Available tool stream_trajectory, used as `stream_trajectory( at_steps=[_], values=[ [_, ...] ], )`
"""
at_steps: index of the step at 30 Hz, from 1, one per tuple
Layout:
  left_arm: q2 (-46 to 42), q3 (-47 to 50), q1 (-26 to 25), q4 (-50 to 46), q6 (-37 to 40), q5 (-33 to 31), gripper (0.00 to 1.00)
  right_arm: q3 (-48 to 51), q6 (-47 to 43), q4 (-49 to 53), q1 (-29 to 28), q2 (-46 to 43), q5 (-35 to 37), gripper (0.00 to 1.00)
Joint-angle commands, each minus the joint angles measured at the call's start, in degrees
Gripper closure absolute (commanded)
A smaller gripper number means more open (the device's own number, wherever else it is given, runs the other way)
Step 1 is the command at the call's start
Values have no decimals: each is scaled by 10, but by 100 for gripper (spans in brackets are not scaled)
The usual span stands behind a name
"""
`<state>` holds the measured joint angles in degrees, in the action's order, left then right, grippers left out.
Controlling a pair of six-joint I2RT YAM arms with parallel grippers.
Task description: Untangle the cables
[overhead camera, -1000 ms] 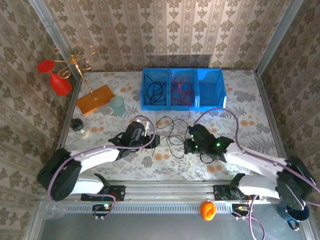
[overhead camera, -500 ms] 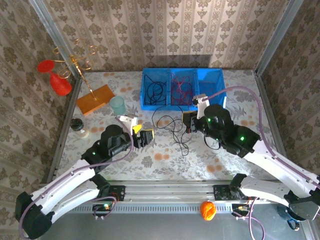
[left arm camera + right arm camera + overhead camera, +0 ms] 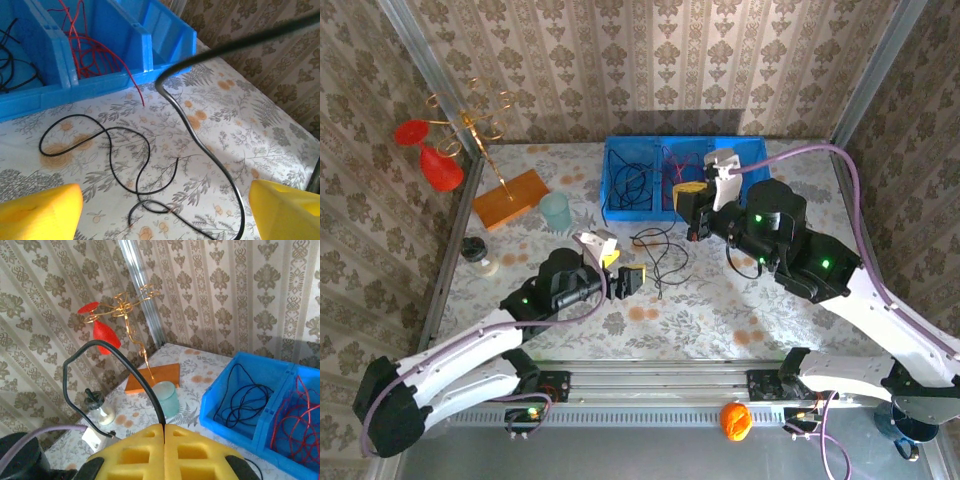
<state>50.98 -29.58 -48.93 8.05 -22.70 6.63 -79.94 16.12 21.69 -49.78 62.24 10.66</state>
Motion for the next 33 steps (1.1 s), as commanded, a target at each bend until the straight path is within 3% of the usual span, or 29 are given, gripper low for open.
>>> stream_trajectory(
  at_steps=[1,13,23,28,33],
  values=[
    [9,11,-10,55,-13,2,12,-33,-26,-25,-3,18,16,100],
    [17,24,-15,112,-31,40,15,-83,-33,-42,-3,68,13,100],
    [95,12,-14,185,-40,52,28,-95,-21,-52,-4,66,1,100],
    [159,-7,-14,248,-48,80,43,-94,-10,-53,-4,56,-2,100],
    [196,-31,-14,265,-61,108,87,-60,-10,-55,4,39,39,100]
  ],
)
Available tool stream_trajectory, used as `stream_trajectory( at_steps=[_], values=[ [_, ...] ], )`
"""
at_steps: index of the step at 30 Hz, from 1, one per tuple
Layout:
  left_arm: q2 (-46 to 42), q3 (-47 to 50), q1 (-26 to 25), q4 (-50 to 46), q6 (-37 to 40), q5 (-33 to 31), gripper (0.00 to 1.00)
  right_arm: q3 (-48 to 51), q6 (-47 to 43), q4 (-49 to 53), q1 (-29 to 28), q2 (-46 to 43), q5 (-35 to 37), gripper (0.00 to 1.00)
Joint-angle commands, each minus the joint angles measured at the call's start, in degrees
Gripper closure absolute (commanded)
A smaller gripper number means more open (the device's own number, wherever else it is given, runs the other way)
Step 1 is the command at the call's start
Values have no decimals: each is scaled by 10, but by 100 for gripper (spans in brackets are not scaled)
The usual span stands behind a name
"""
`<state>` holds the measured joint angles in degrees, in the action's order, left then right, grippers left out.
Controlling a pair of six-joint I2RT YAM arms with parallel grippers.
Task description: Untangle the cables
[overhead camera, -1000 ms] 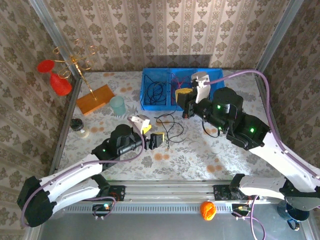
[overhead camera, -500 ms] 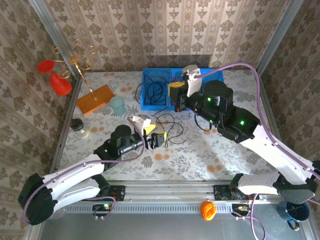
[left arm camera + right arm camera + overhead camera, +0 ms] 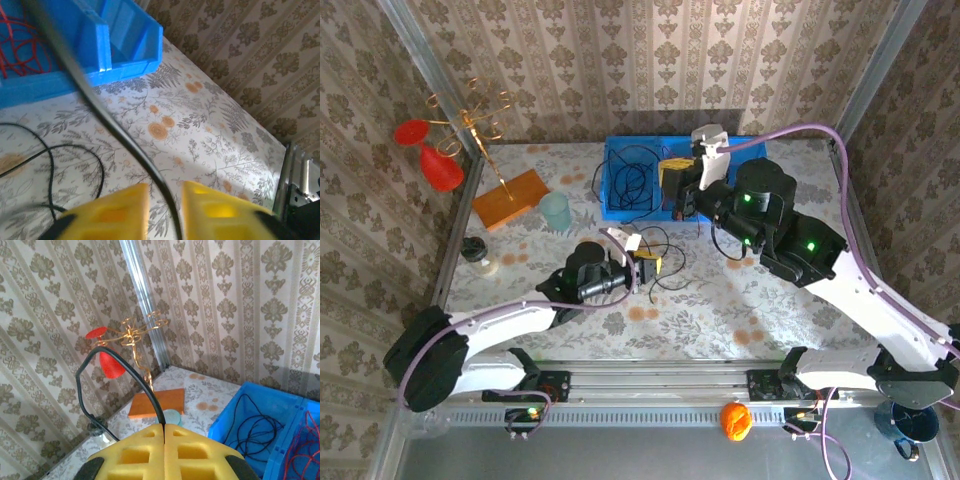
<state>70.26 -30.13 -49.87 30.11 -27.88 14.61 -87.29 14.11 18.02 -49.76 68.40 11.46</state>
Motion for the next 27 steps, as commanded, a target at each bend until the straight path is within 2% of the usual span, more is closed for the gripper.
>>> stream_trajectory(
  at_steps=[1,2,9,12,16,21,27],
  values=[
    [0,-26,-4,44,-12,29,94,26,16,-20,12,-27,36,100],
    [-6,-25,-4,41,-12,26,100,38,23,-21,23,-33,36,100],
    [-111,-38,4,-91,24,-33,100,152,107,-37,130,-79,-8,100],
    [-127,-72,34,-155,41,-22,100,189,124,-51,143,-78,-38,100],
    [-112,-117,84,-174,40,17,100,217,145,-72,143,-61,-81,100],
    [-67,-170,119,-168,39,50,100,237,161,-99,143,-33,-108,100],
    [26,-285,182,-215,26,40,100,175,142,-110,153,61,-143,98]
  ],
)
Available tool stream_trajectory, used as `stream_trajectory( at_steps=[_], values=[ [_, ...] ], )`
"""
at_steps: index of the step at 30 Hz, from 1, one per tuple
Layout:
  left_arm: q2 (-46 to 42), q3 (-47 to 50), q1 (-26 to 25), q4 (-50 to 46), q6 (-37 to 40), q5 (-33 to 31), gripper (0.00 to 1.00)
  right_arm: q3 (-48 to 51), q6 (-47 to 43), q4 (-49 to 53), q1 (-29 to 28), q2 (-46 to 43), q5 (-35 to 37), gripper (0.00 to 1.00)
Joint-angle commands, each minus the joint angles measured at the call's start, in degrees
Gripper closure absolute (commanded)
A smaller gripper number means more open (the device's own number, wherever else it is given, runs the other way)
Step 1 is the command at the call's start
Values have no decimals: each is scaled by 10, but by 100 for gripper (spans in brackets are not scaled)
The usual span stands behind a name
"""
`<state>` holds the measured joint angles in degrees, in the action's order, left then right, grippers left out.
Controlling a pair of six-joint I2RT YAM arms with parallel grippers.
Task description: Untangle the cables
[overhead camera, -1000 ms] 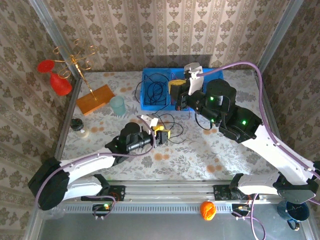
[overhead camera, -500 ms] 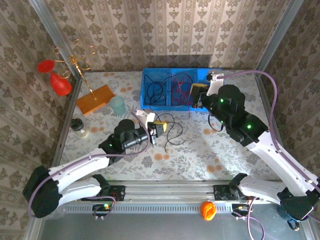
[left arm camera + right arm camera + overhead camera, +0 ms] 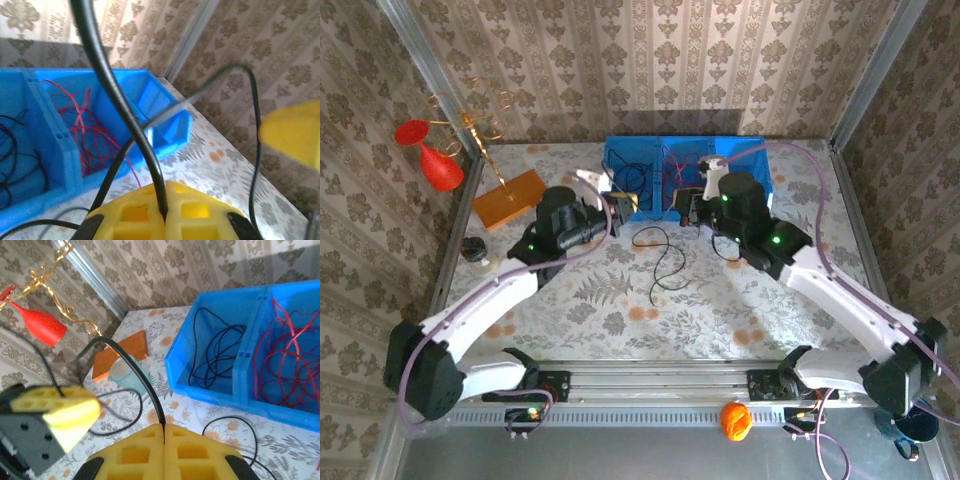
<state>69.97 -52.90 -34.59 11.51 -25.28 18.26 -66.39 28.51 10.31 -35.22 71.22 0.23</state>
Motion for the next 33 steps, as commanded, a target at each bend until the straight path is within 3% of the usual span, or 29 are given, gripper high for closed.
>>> stream_trajectory(
  at_steps=[1,7,16,23,28,30,33],
  values=[
    [47,-77,46,-35,-6,4,100,-47,-1,-35,12,50,-34,97],
    [198,-203,114,-53,-31,49,100,-146,-19,-25,19,197,12,96],
    [407,-381,116,-142,-2,36,100,-247,-32,-33,41,367,73,94],
    [500,-489,116,-220,17,22,100,-333,-51,-2,44,468,84,87],
    [520,-556,111,-303,45,20,55,-355,-58,8,45,489,102,85],
    [516,-568,110,-334,62,15,47,-361,-58,11,46,493,112,85],
    [506,-578,110,-388,81,8,45,-369,-56,14,54,496,114,85]
  ],
)
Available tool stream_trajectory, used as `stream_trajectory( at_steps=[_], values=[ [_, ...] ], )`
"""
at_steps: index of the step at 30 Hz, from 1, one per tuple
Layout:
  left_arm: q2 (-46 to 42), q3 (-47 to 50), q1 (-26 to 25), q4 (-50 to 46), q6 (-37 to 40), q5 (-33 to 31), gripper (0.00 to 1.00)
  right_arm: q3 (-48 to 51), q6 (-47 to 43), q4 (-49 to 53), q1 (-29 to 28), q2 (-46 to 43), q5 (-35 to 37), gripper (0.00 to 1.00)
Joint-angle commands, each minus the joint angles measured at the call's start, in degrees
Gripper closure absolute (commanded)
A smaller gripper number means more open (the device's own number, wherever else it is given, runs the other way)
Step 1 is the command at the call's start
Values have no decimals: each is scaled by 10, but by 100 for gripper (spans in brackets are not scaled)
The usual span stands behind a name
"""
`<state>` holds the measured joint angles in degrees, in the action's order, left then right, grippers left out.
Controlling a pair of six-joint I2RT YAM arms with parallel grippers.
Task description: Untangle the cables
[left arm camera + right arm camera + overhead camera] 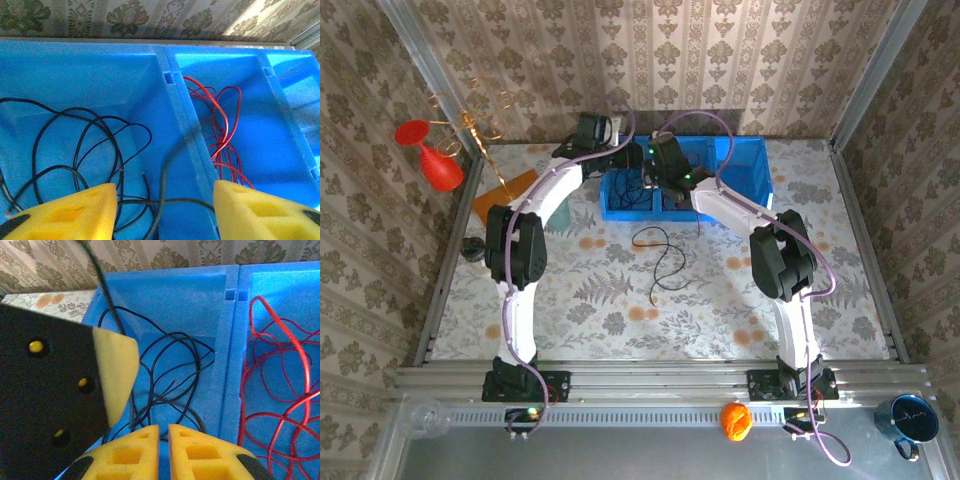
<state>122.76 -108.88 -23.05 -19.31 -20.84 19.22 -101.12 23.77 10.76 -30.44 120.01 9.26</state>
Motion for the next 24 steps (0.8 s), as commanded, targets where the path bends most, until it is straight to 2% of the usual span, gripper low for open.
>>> stream_trajectory(
  at_steps=[1,4,7,11,14,19,24],
  values=[
    [-31,-10,-5,-89,40,-7,45,-24,-8,8,8,9,21,85],
    [-66,33,-5,-95,48,-19,44,-46,-9,17,12,20,8,86],
    [-81,35,-3,-138,70,-56,44,-69,-11,32,12,28,-3,85],
    [-51,-30,-1,-212,100,-88,46,-66,-13,40,13,11,-9,81],
    [-24,-80,1,-238,109,-83,47,-28,-17,32,12,-27,-24,79],
    [-8,-115,1,-247,111,-76,48,141,-25,-76,12,-141,-143,68],
    [-9,-118,2,-243,107,-70,48,257,-25,-192,6,-198,-278,55]
  ],
)
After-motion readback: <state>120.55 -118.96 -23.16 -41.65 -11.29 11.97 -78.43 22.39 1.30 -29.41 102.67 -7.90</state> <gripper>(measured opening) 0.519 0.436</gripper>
